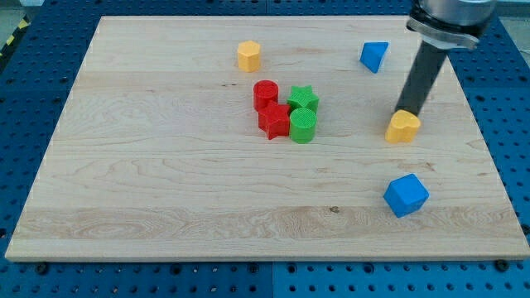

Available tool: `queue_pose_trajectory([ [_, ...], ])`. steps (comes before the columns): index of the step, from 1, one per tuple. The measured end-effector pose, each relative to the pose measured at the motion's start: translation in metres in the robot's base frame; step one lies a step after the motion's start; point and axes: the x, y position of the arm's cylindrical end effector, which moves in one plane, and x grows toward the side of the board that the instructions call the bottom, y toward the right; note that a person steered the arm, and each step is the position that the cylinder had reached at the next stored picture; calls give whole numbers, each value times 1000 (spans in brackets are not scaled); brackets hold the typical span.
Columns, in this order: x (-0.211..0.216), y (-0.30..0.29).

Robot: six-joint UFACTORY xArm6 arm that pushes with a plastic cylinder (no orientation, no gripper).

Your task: Slide the blue cube to bottom center

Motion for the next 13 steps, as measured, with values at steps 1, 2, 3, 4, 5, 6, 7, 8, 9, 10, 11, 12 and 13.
queue_pose_trajectory([
  [1, 23, 36],
  [2, 67, 41],
  [3, 95, 15],
  [4, 122, -16],
  [5, 133, -25],
  [6, 145, -33],
  [7, 150, -54],
  [8, 130, -55],
  [9, 119, -61],
  [10, 131, -96],
  [11, 131, -96],
  [12, 146, -90],
  [13, 162, -108],
])
